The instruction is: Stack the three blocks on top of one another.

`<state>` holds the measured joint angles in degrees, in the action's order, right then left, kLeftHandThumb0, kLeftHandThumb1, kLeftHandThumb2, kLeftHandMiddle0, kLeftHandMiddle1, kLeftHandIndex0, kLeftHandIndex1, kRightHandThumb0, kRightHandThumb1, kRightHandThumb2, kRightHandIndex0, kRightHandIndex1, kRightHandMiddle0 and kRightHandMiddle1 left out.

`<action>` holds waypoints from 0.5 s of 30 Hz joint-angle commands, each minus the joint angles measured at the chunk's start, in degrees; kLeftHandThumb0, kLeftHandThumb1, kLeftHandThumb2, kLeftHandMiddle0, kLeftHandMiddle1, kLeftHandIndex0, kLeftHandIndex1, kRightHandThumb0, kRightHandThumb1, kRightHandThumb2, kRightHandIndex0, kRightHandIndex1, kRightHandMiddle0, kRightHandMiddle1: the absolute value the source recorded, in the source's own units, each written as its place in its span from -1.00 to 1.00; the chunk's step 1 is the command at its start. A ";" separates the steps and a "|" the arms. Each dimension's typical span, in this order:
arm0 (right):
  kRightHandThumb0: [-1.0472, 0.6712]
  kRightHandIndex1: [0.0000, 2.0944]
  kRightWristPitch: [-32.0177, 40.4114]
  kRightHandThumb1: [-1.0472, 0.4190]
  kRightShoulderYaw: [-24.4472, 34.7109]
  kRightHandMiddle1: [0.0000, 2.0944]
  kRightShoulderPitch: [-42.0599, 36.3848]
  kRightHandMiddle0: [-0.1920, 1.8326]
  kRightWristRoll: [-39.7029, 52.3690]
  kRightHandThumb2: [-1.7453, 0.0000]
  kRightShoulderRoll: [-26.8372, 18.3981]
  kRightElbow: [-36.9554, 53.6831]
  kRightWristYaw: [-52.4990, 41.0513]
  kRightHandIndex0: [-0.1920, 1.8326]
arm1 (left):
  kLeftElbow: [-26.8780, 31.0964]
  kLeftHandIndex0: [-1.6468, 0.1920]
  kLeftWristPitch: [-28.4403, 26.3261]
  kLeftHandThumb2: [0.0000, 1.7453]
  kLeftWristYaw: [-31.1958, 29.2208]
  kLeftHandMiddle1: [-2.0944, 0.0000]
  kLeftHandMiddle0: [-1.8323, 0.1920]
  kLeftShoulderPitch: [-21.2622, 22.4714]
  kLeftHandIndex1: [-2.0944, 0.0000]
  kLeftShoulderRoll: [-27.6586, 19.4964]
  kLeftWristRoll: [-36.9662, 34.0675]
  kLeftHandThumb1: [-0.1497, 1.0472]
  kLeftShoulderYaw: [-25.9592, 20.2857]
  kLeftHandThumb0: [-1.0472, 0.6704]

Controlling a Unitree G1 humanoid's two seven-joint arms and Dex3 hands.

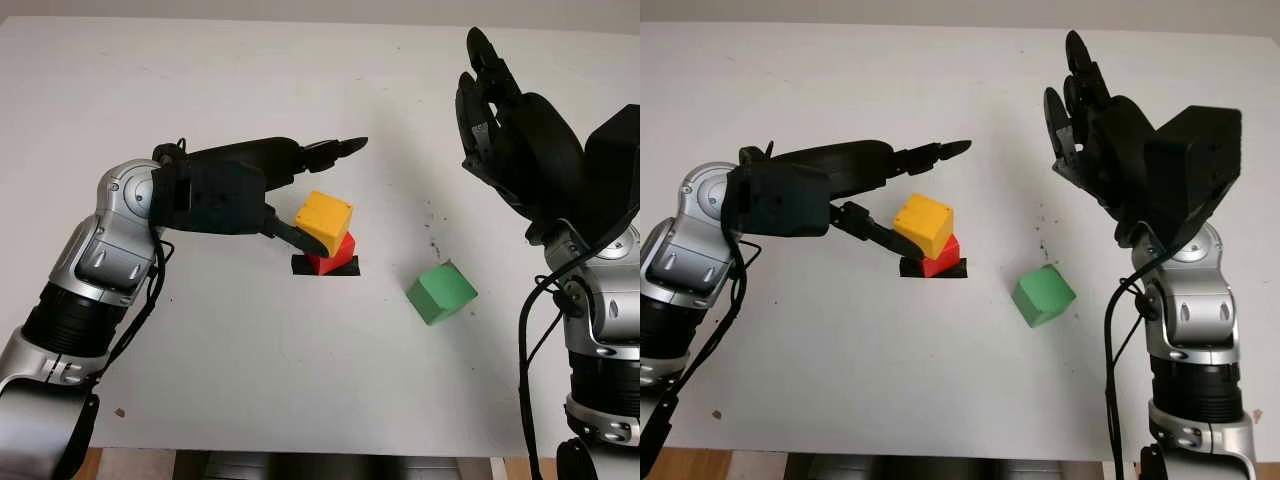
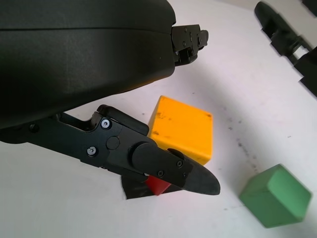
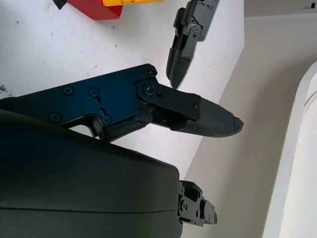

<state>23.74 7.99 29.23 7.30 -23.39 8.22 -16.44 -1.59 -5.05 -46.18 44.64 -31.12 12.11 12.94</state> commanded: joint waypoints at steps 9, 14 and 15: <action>-0.61 -0.98 -0.37 -1.00 -1.36 -0.98 -1.20 -0.96 -5.77 0.51 -3.49 5.26 1.28 -0.97 | 5.78 1.00 -5.62 -0.35 12.09 1.00 1.00 -5.36 1.00 5.67 -11.93 1.00 -13.11 -0.77; -0.62 -0.92 0.48 -0.98 -1.75 -0.91 -2.22 -0.80 -10.38 0.85 -6.39 8.90 0.66 -0.84 | 5.95 1.00 -5.19 -0.31 23.12 0.98 0.99 -9.91 1.00 11.47 -16.21 1.00 -19.14 -0.75; -0.59 -0.91 0.18 -0.95 -1.76 -0.89 -2.57 -0.76 -10.80 0.90 -7.61 9.65 -0.37 -0.81 | 5.93 1.00 -5.67 -0.34 24.63 0.98 1.00 -10.72 1.00 12.16 -16.97 1.00 -19.99 -0.74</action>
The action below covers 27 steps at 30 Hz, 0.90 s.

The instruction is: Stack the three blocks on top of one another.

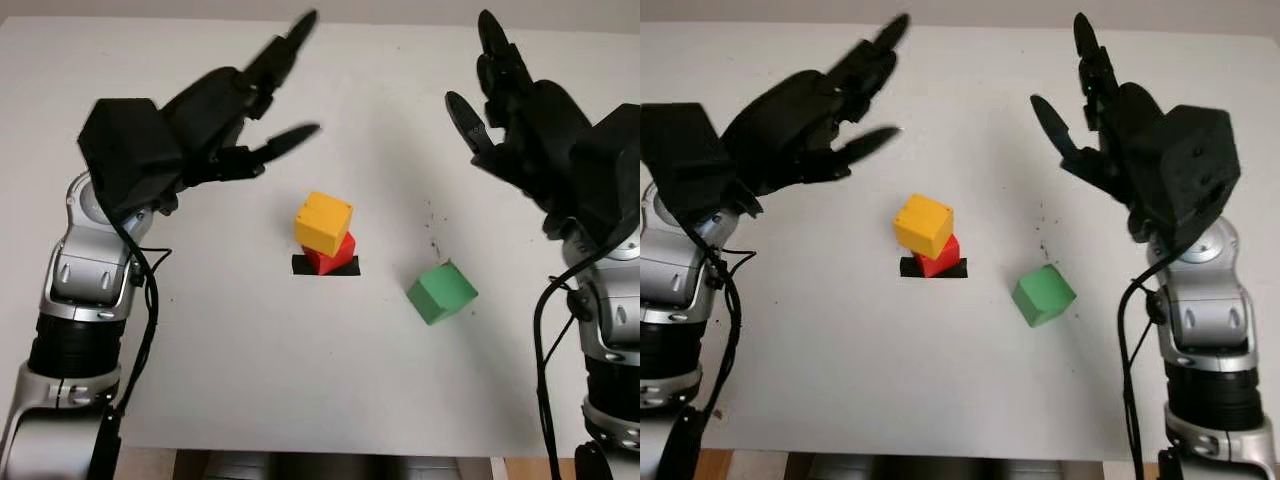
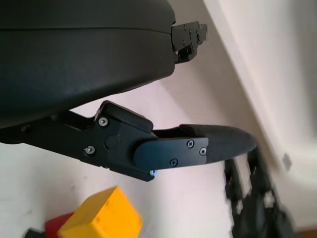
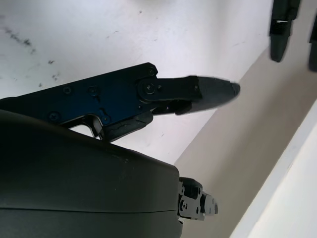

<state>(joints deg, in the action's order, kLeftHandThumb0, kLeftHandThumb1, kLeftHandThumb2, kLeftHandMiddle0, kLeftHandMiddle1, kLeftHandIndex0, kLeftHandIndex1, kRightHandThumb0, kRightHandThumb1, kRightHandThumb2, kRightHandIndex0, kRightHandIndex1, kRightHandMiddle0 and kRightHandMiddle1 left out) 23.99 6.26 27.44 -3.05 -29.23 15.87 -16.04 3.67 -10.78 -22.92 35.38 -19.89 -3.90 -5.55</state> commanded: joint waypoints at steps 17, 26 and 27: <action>-0.51 -0.94 -7.80 -0.75 5.76 -0.90 -16.15 -0.46 -7.31 0.94 -24.01 20.16 -21.83 -0.69 | -5.77 1.00 1.50 -0.30 13.16 1.00 1.00 -11.49 1.00 5.93 -4.44 1.00 -6.13 -0.71; -0.53 -0.95 -13.50 -0.75 4.11 -0.94 -16.06 -0.47 -9.71 0.94 -29.55 23.81 -28.92 -0.69 | -7.03 1.00 2.02 -0.30 12.59 1.00 1.00 -12.56 1.00 5.53 -3.87 1.00 -5.25 -0.68; -0.52 -0.95 -13.50 -0.74 3.82 -0.94 -15.82 -0.46 -9.93 0.94 -29.69 24.00 -29.32 -0.69 | -6.81 1.00 1.91 -0.29 12.53 1.00 1.00 -12.57 1.00 5.42 -3.72 1.00 -5.10 -0.68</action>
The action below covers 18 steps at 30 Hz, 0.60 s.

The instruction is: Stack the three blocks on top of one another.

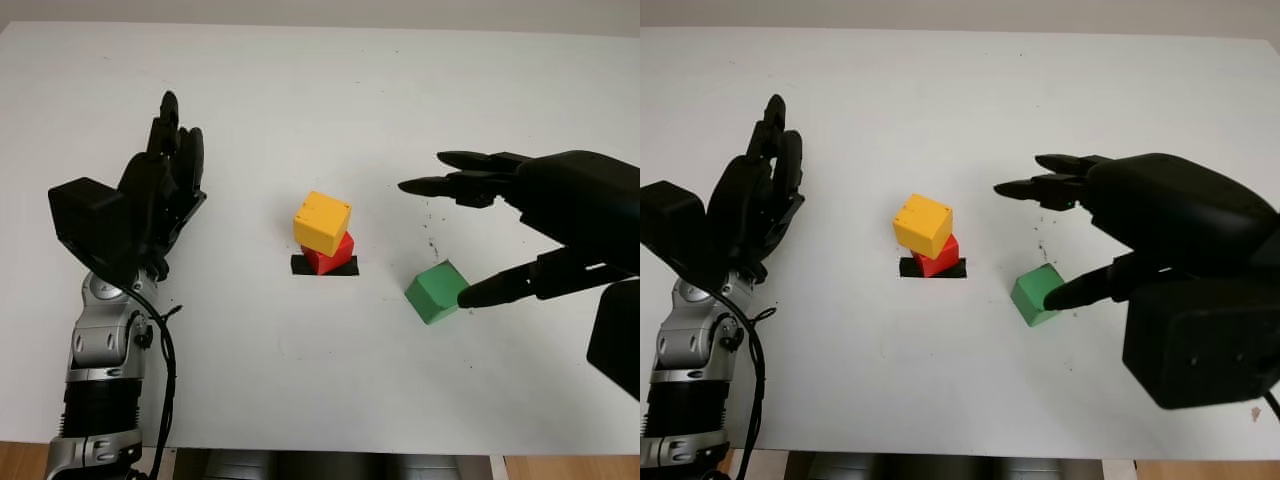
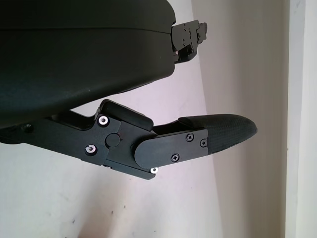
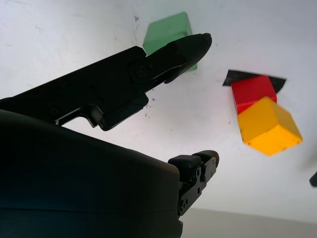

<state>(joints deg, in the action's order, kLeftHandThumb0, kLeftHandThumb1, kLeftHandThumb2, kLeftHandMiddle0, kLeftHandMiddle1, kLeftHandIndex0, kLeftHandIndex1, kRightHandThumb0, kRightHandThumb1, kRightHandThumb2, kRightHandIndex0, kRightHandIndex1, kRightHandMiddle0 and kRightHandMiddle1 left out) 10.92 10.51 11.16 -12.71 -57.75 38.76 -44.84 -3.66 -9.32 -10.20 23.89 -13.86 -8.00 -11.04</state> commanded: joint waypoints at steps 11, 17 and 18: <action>-0.55 -0.95 -10.79 -0.75 -5.20 -0.93 -1.97 -0.39 -9.85 0.93 0.46 -4.86 3.30 -0.68 | 2.60 1.00 -0.86 -0.28 -0.55 1.00 1.00 -1.35 1.00 -1.11 0.21 1.00 0.96 -0.66; -0.54 -0.94 -13.08 -0.78 -7.65 -0.92 -2.38 -0.34 -16.09 0.93 0.77 -6.29 4.05 -0.67 | 2.70 1.00 0.32 -0.30 -0.13 1.00 1.00 -1.34 1.00 -0.59 0.09 1.00 0.78 -0.66; -0.54 -0.93 -13.52 -0.78 -7.94 -0.91 -2.51 -0.33 -16.90 0.93 1.12 -6.79 4.52 -0.66 | 2.61 1.00 0.63 -0.29 -0.17 1.00 1.00 -1.28 1.00 -0.67 0.18 1.00 0.86 -0.66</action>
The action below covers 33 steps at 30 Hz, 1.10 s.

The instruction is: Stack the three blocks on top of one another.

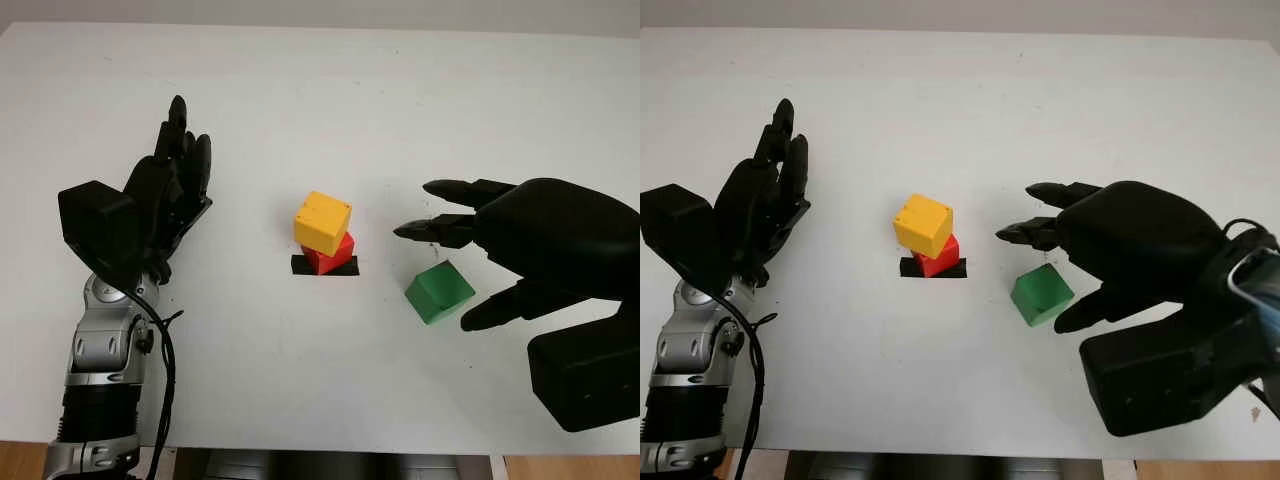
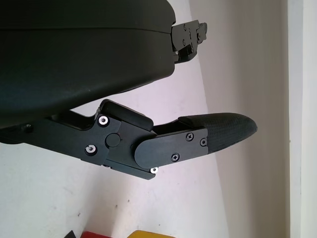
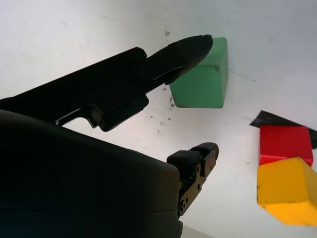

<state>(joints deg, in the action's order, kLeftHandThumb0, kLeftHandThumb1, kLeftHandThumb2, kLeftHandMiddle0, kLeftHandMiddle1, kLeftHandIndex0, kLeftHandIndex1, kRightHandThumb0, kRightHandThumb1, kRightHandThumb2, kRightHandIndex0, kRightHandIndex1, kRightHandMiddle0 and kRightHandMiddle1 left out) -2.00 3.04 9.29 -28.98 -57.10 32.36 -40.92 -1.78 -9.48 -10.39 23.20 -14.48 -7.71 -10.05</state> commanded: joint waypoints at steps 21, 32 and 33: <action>-0.48 -0.90 -5.41 -0.73 -2.86 -0.76 -1.76 -0.04 -2.67 0.94 5.67 -7.88 6.29 -0.51 | 0.20 1.00 1.30 -0.30 -0.09 1.00 1.00 -0.01 1.00 -0.73 1.09 1.00 0.42 -0.68; -0.26 -0.92 -9.71 -0.78 -1.21 0.25 -2.16 -0.27 -0.34 0.94 9.09 -11.62 13.70 -0.31 | 0.83 1.00 0.48 -0.30 0.23 1.00 1.00 -0.42 1.00 -0.60 1.06 1.00 0.56 -0.67; -0.25 -0.92 -9.67 -0.78 -1.24 0.26 -2.09 -0.27 -0.56 0.94 9.01 -11.70 13.71 -0.31 | 0.83 1.00 0.49 -0.30 0.24 1.00 1.00 -0.45 1.00 -0.59 1.04 1.00 0.57 -0.67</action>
<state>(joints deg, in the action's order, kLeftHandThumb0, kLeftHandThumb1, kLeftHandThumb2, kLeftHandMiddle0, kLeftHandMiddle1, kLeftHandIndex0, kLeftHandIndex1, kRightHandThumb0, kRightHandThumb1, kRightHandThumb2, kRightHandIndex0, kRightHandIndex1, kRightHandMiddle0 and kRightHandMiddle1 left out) -11.25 1.00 7.63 -29.41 -48.22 20.87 -27.66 -1.79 -8.86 -10.26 23.22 -14.93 -6.82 -9.74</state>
